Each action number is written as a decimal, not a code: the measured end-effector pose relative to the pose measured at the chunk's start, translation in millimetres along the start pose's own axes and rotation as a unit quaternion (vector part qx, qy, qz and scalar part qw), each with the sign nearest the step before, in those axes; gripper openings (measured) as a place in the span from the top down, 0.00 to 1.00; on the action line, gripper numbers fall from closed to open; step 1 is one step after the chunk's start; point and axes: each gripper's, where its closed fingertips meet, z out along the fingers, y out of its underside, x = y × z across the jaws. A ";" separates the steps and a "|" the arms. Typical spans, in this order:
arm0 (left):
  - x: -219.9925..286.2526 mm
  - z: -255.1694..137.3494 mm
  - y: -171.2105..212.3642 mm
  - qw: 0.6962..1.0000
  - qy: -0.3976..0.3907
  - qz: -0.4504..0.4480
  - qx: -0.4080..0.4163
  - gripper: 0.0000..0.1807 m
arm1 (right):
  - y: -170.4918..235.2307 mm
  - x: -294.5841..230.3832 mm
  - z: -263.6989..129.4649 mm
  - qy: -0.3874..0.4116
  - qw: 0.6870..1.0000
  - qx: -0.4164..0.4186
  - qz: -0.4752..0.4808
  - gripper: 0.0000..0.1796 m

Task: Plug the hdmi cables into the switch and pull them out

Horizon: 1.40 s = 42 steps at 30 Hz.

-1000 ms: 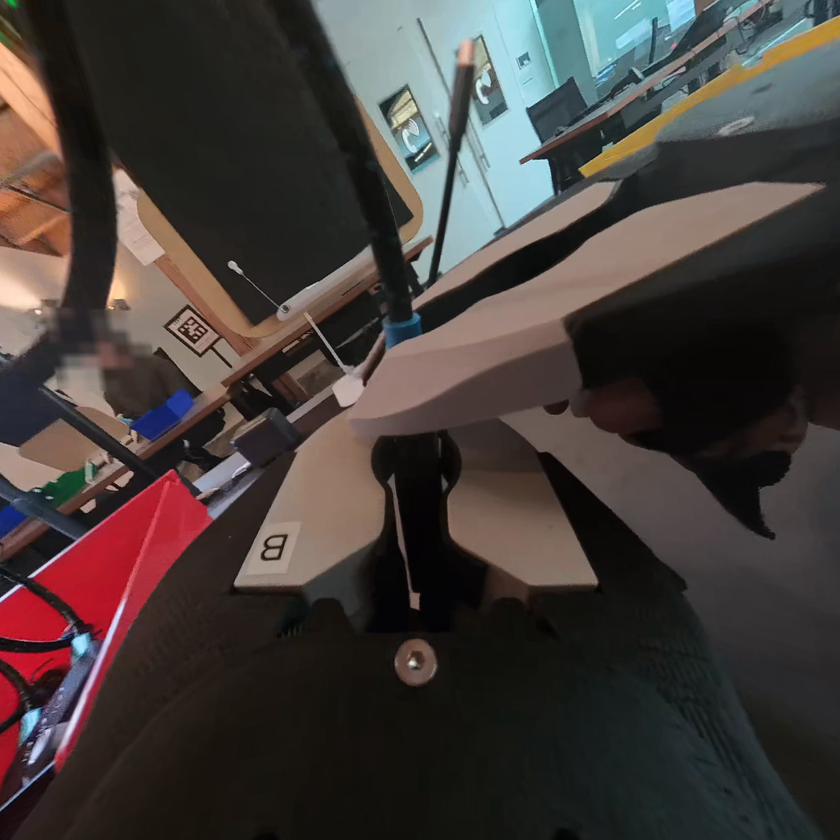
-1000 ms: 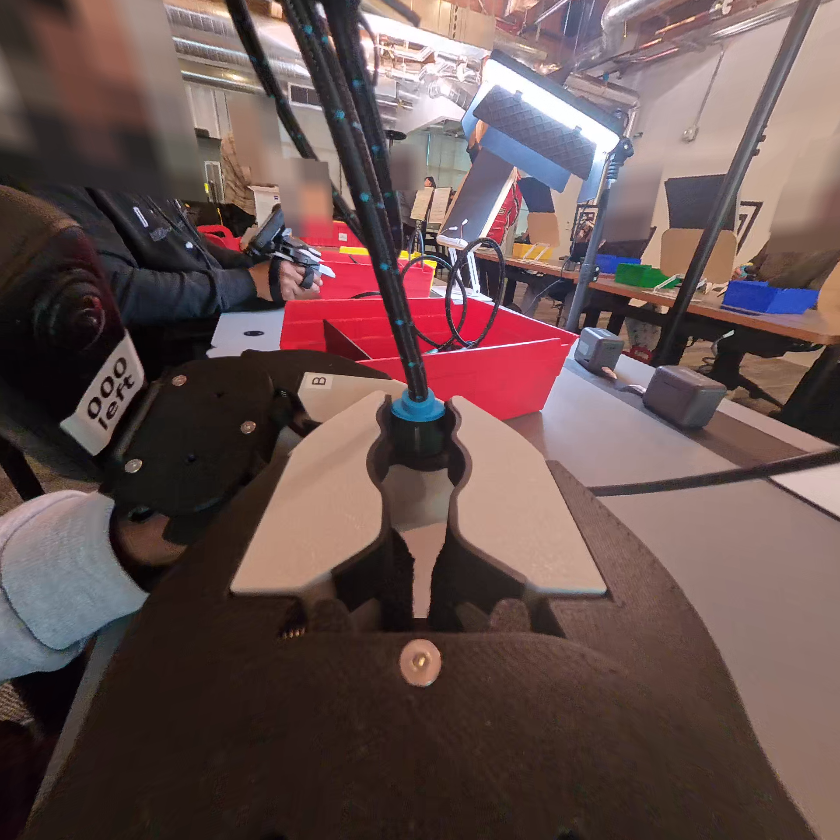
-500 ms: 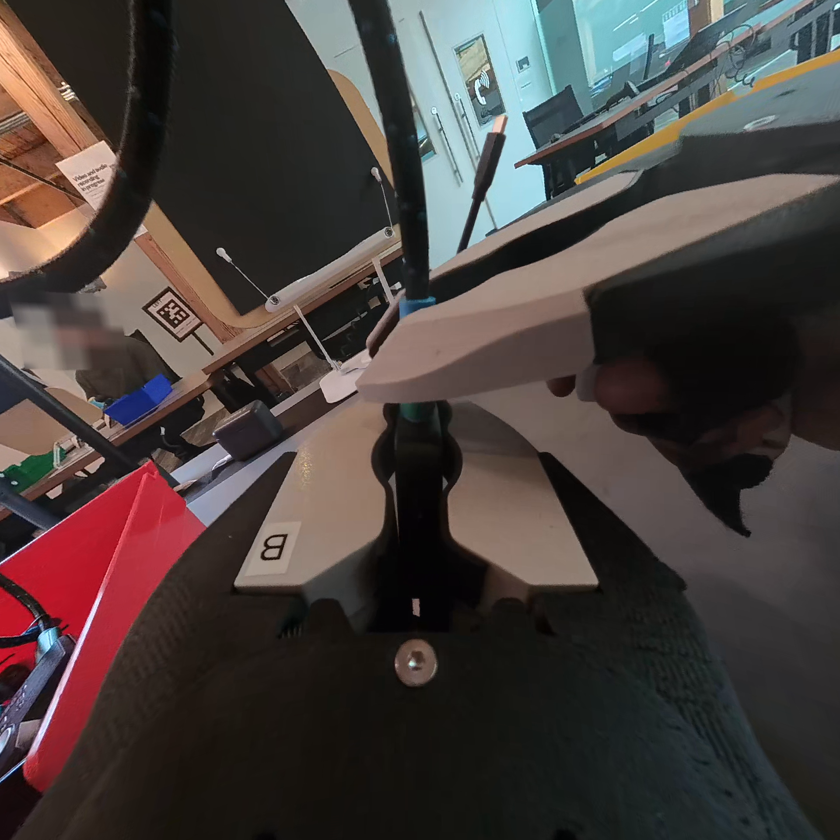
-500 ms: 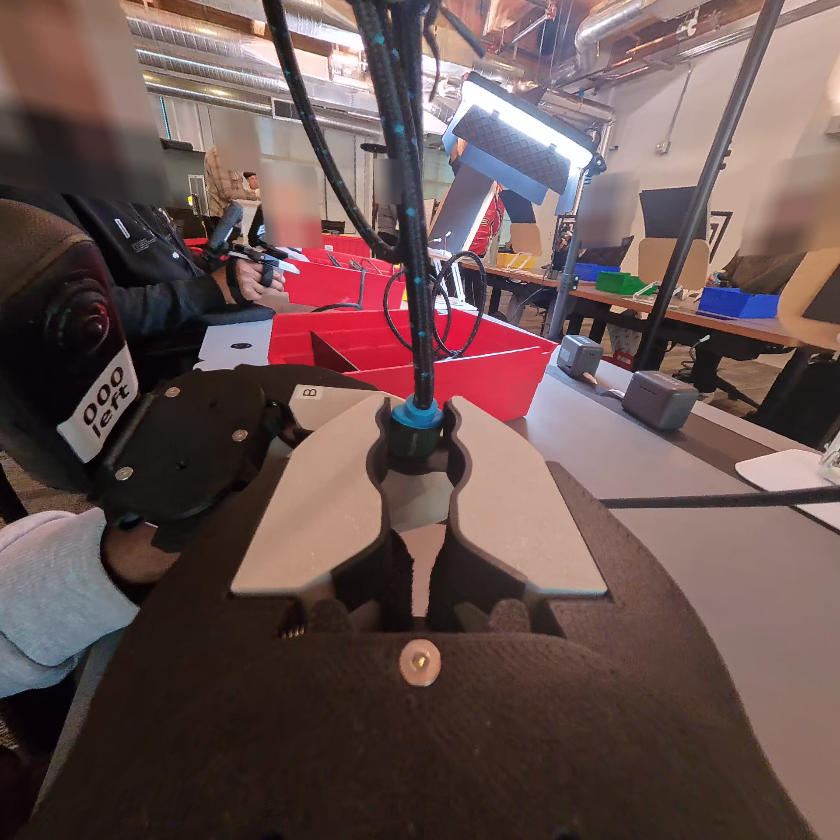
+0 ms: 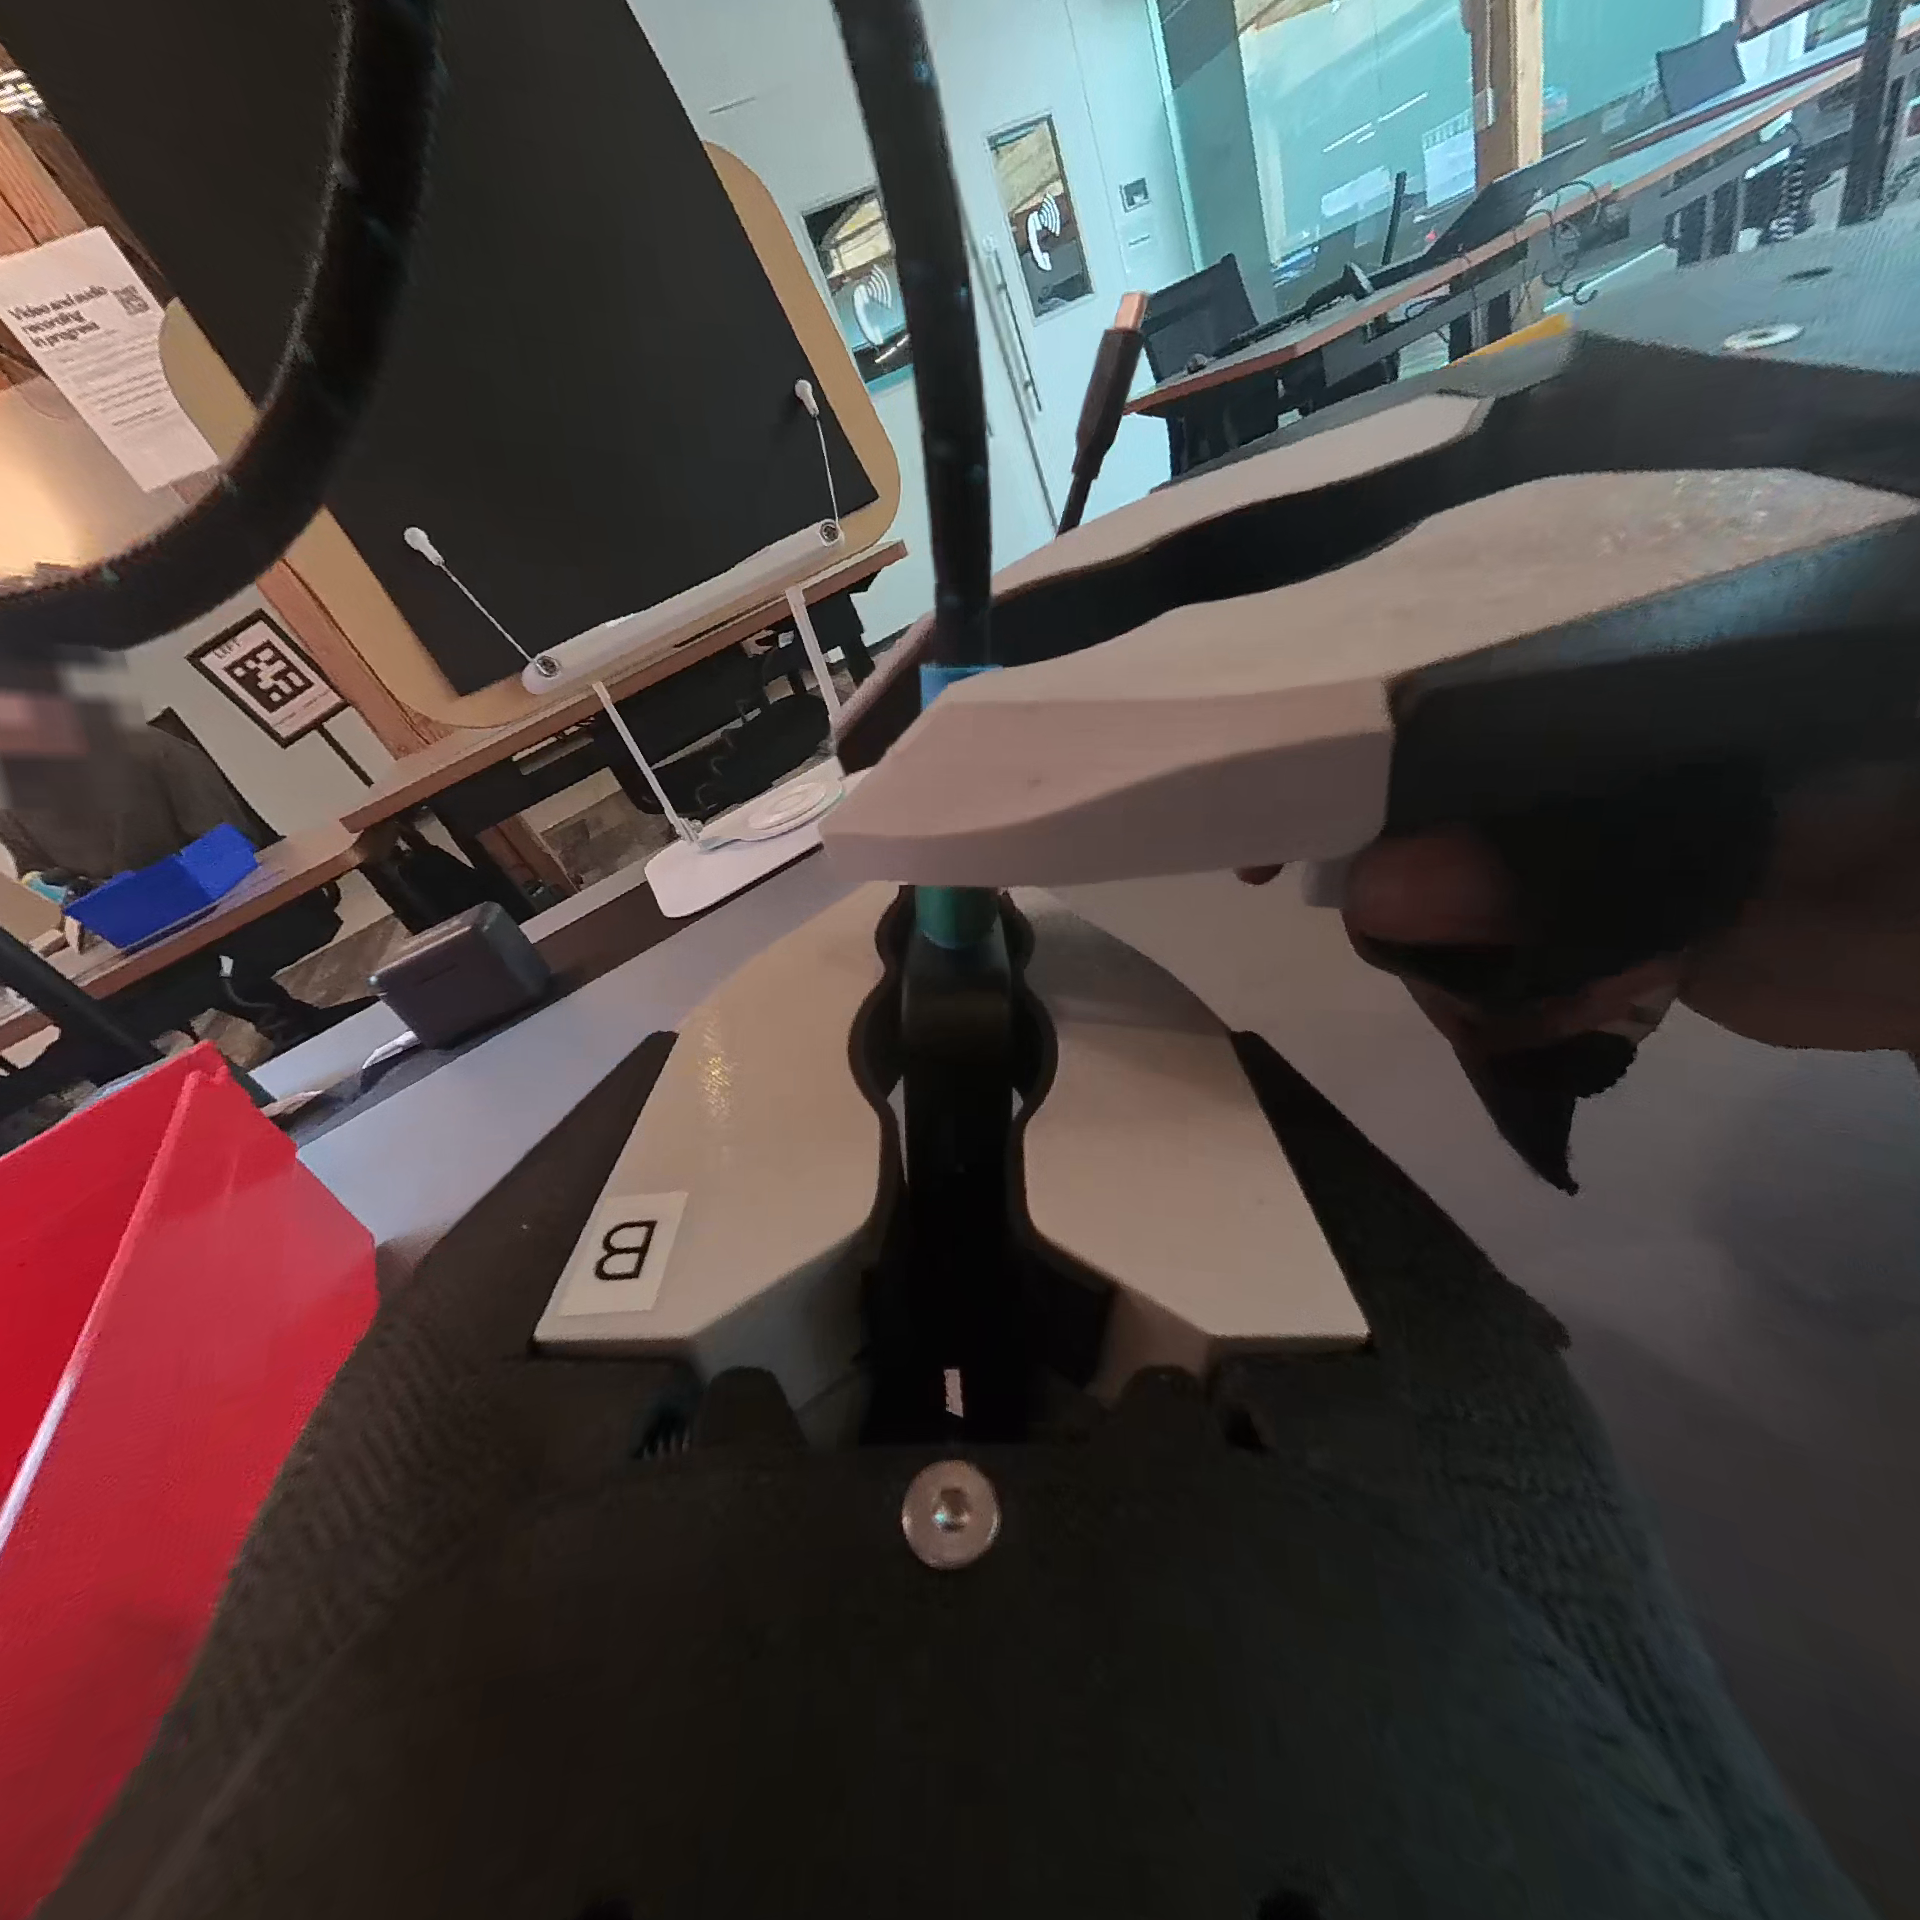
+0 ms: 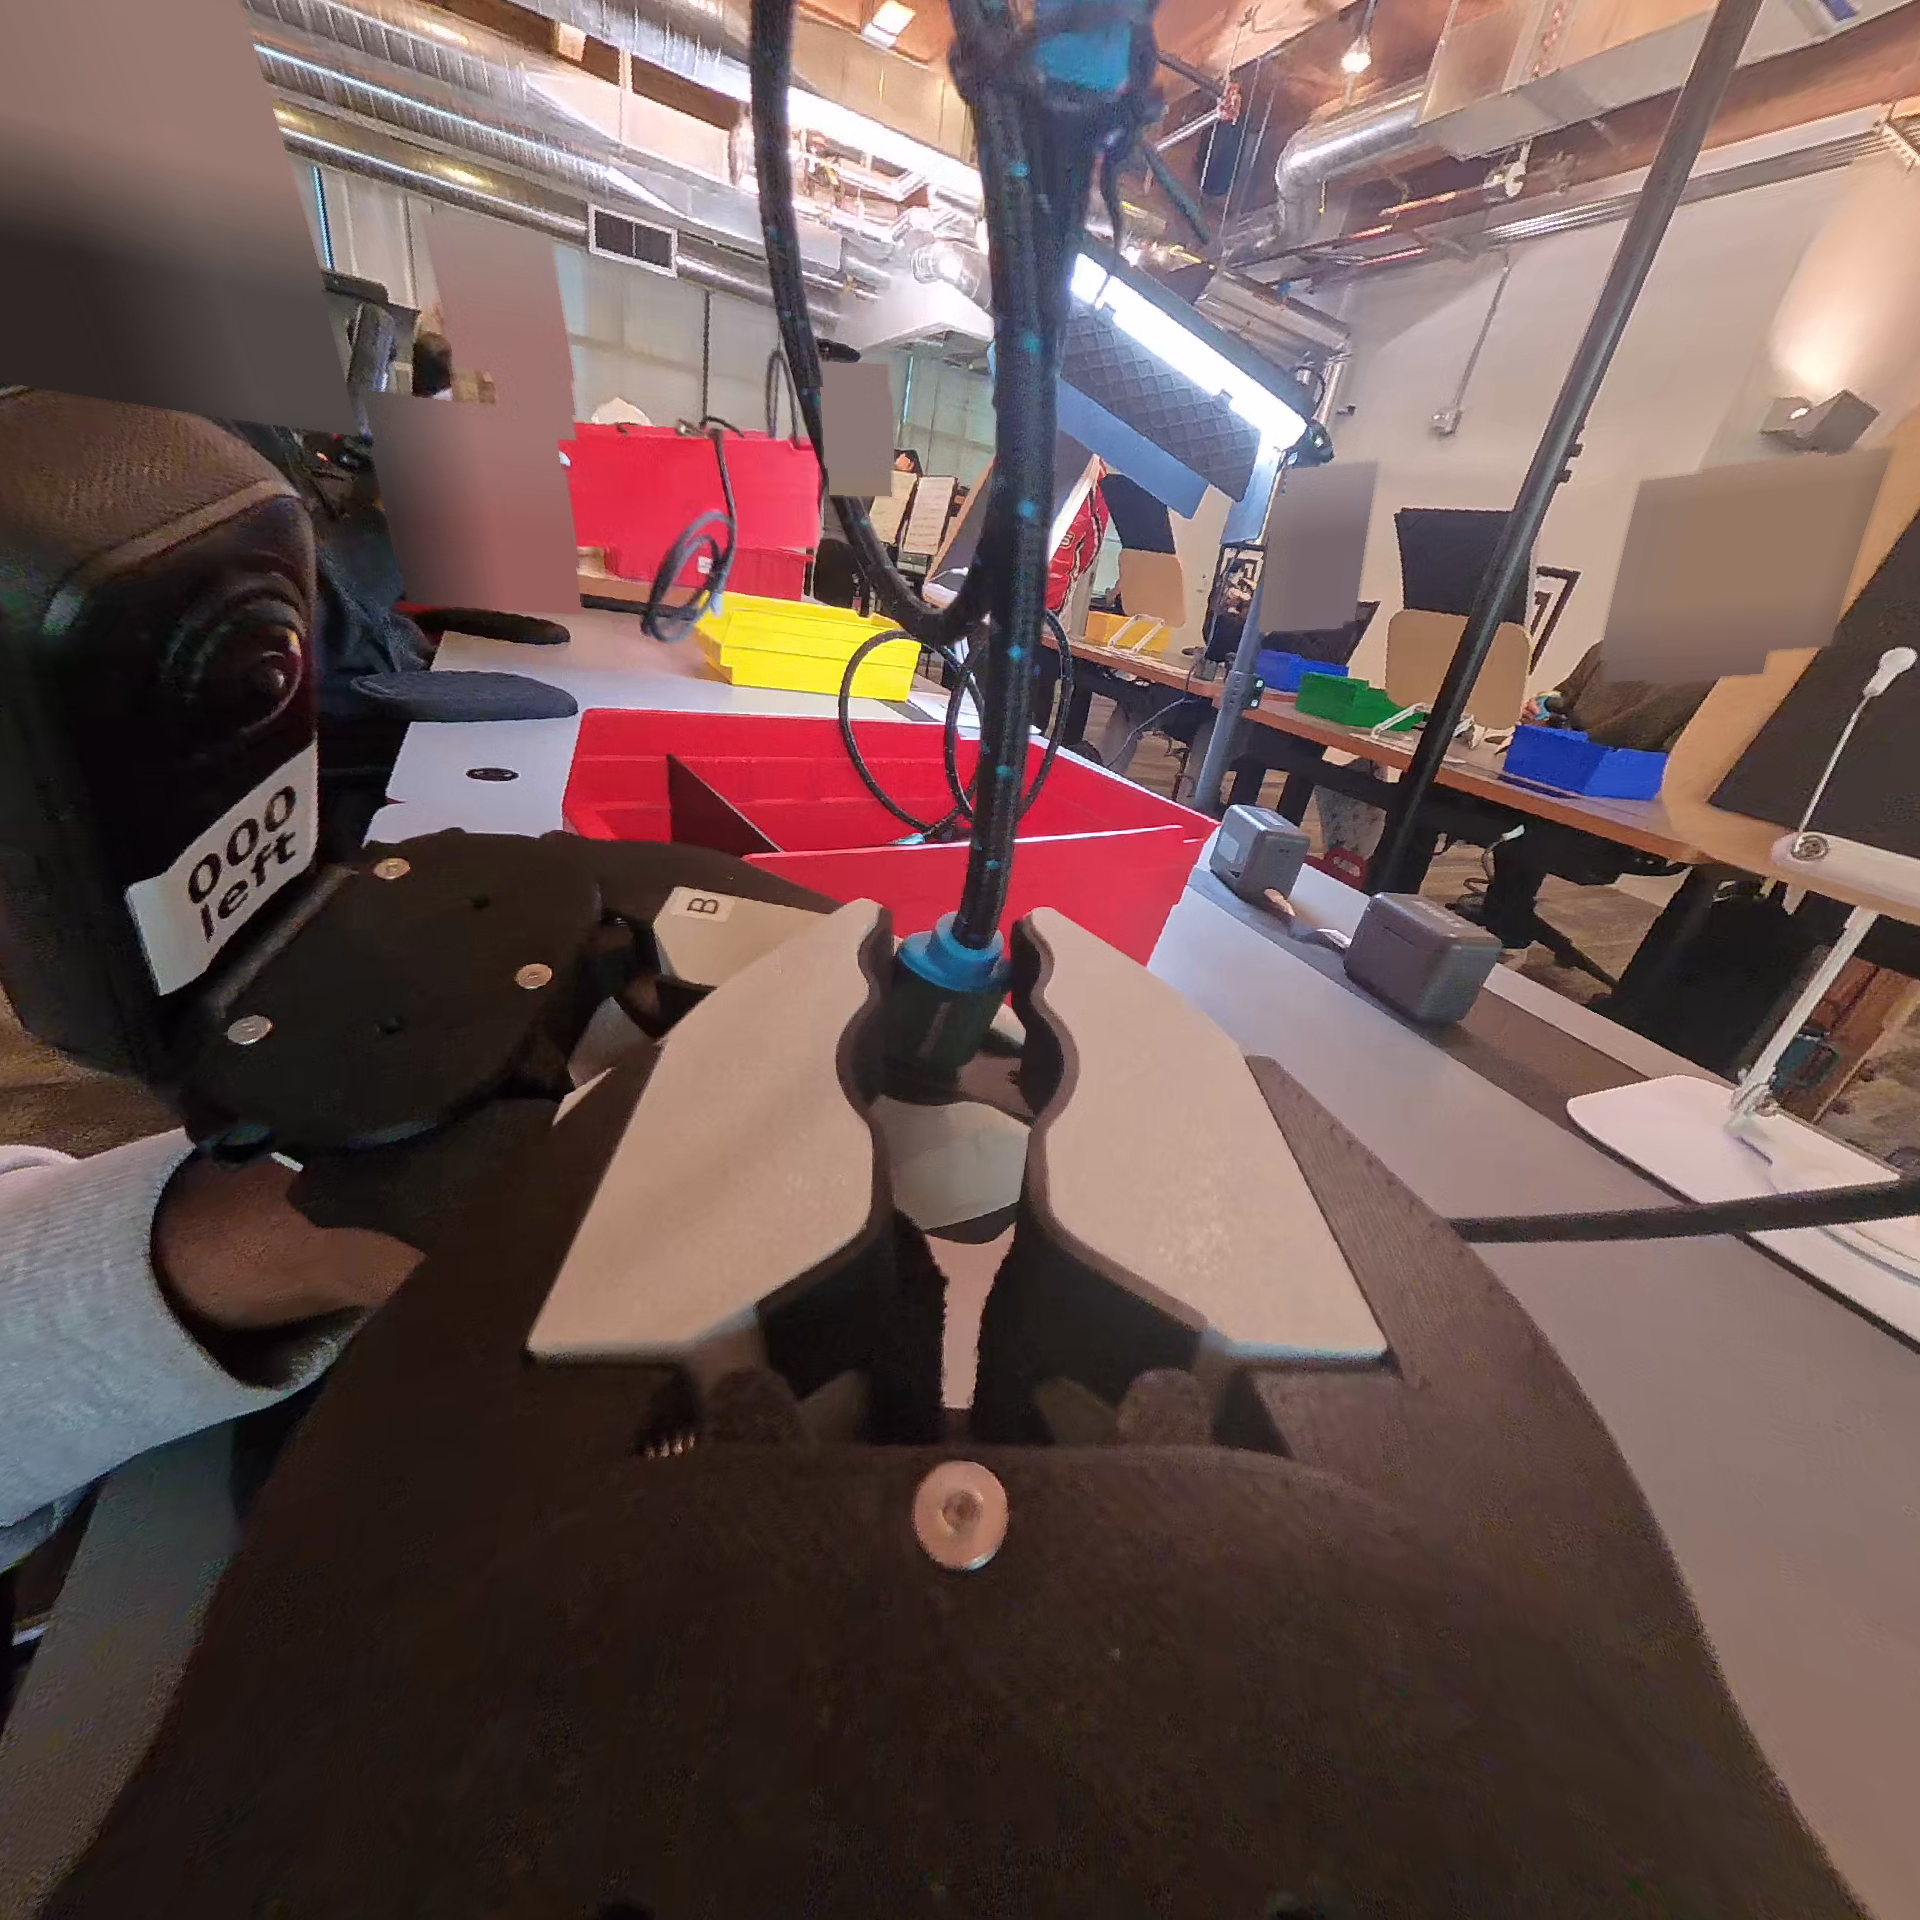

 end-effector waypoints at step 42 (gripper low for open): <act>-18.6 -7.5 12.2 0.992 0.013 -0.122 0.010 0.93 | 2.2 249.2 -350.0 0.573 0.793 -0.205 0.007 0.97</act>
